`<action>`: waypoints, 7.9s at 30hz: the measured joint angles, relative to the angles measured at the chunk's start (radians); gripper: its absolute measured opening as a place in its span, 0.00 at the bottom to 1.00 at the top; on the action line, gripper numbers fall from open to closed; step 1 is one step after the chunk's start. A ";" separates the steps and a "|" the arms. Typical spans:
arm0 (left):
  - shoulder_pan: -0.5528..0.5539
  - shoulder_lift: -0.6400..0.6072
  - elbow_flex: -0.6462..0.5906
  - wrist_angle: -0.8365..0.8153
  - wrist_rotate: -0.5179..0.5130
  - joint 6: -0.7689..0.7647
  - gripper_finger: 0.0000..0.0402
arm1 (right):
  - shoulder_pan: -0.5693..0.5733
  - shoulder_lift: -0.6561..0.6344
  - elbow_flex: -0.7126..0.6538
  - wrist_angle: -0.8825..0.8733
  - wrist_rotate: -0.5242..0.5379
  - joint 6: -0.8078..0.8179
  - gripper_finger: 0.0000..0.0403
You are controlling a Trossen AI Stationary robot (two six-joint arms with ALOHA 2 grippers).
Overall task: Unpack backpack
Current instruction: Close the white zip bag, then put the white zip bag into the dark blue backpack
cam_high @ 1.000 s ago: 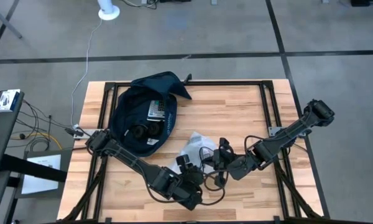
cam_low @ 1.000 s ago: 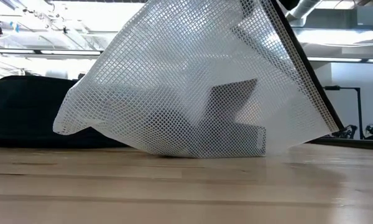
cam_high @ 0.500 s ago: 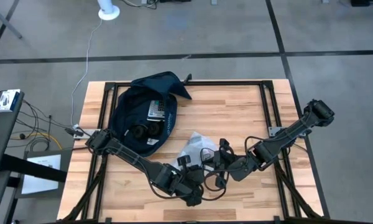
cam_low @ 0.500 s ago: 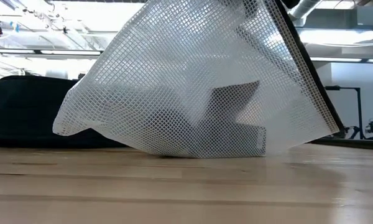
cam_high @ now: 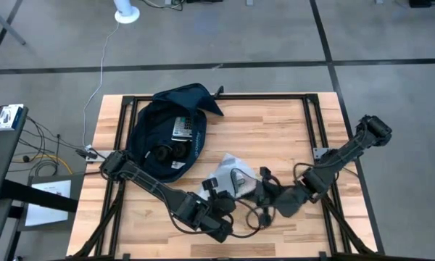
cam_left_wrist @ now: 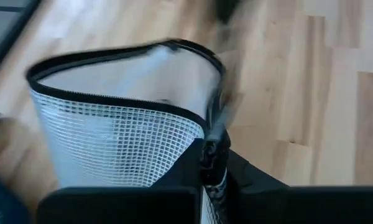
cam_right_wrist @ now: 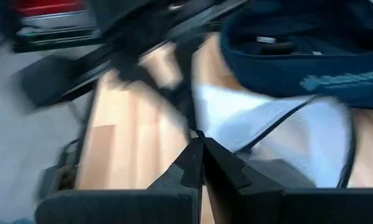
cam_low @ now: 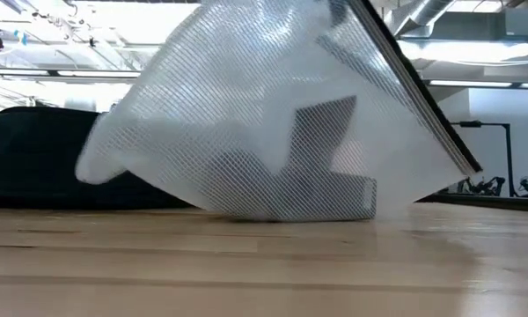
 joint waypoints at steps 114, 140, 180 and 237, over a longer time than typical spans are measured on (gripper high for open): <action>-0.119 -0.207 0.001 -0.408 -0.108 -0.194 0.00 | 0.421 -0.126 0.035 -0.852 -0.063 0.974 0.00; -0.016 -0.207 0.001 -0.164 -0.107 -0.186 0.00 | 0.179 0.062 0.017 -0.142 0.095 0.015 0.57; 0.074 -0.191 -0.001 -0.120 -0.138 -0.098 0.00 | -0.062 0.325 0.102 -0.093 0.092 0.256 0.56; -0.263 -0.223 0.076 -0.565 0.030 -0.646 0.48 | 0.053 -0.015 0.153 -0.397 0.055 -0.280 0.00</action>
